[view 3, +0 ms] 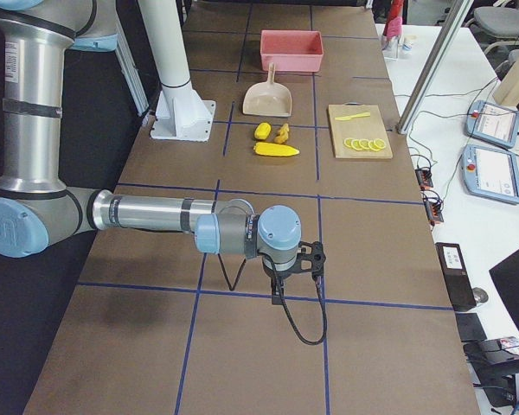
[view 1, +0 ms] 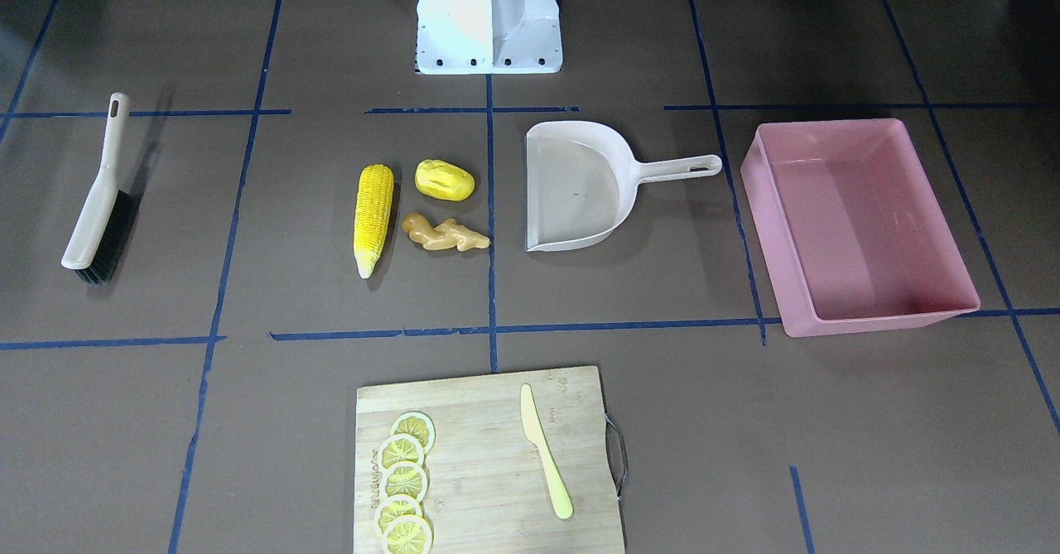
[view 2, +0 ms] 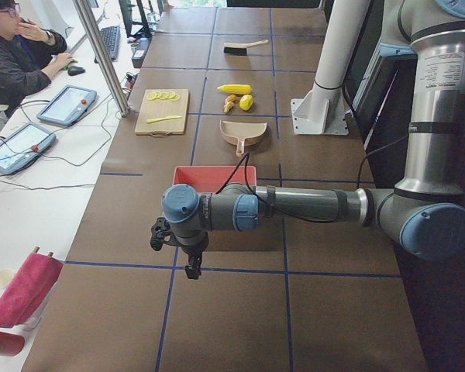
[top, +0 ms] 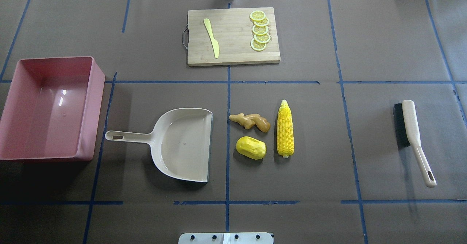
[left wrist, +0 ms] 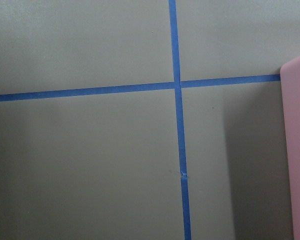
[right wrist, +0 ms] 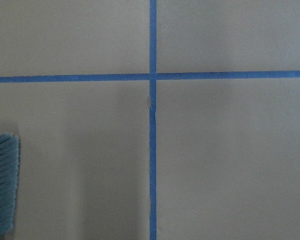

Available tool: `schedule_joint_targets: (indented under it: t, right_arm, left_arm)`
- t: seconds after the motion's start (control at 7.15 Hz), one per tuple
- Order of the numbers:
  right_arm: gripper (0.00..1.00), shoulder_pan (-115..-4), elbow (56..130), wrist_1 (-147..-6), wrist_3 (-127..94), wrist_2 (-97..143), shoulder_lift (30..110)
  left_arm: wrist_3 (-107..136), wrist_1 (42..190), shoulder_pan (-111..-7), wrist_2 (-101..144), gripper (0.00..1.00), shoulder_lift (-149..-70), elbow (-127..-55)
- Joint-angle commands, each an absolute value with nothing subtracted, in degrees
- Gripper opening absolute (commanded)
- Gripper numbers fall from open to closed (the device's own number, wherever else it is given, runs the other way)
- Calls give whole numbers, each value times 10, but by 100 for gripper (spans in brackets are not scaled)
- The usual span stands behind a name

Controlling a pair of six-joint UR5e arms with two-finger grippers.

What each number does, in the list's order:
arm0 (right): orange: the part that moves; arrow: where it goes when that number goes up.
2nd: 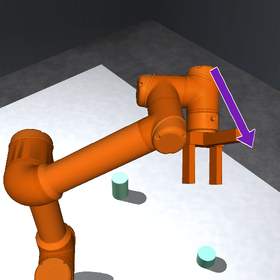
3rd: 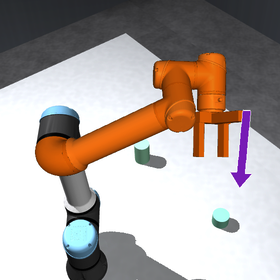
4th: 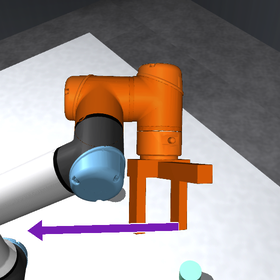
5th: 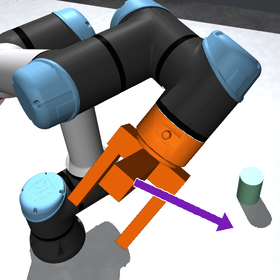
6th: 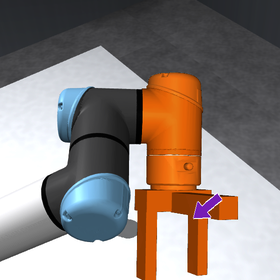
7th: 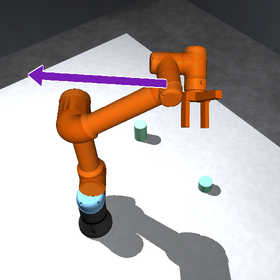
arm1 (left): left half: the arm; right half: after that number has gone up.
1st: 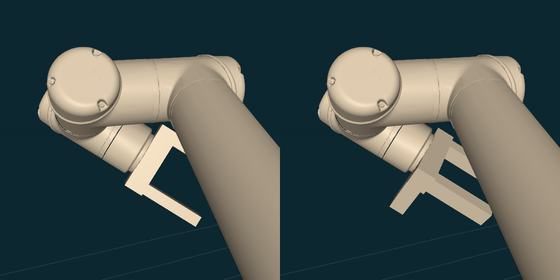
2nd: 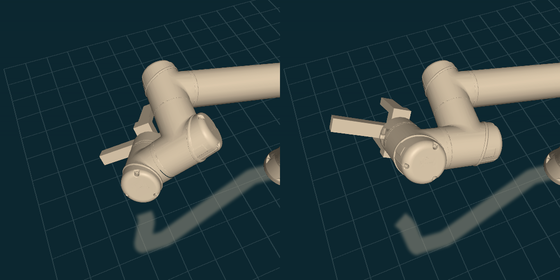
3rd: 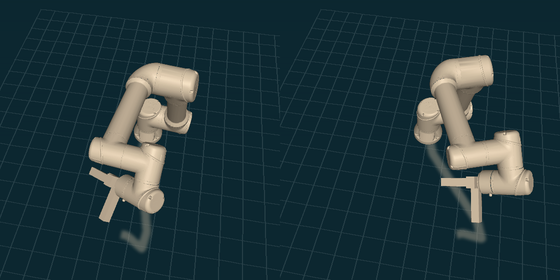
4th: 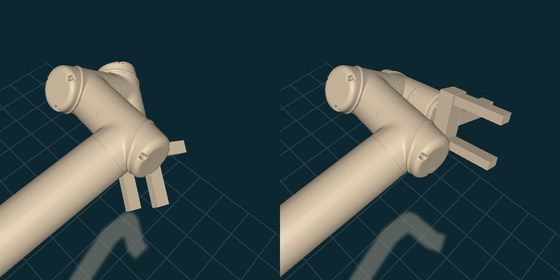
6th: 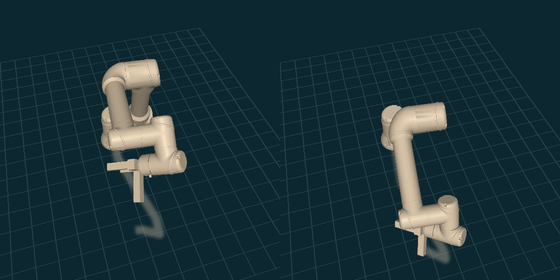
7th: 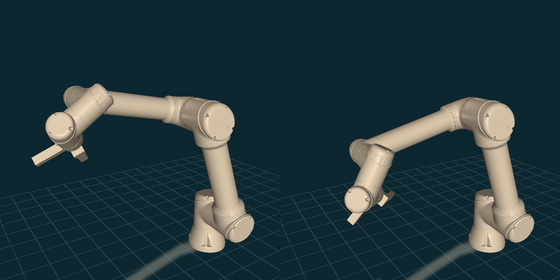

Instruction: Sweep and dump trash into bin

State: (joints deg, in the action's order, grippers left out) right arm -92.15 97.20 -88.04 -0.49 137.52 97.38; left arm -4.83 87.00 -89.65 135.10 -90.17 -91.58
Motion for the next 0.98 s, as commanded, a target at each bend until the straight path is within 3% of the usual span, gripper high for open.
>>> schedule_joint_targets:
  t: [0.0,0.84]
  right_arm:
    - [100,-920,973,-880,-9,1376,974]
    - [100,-920,976,-878,-10,1378,973]
  left_arm:
    - [-48,870,-896,1351,100,-902,-917]
    - [-50,882,-896,1352,100,-900,-918]
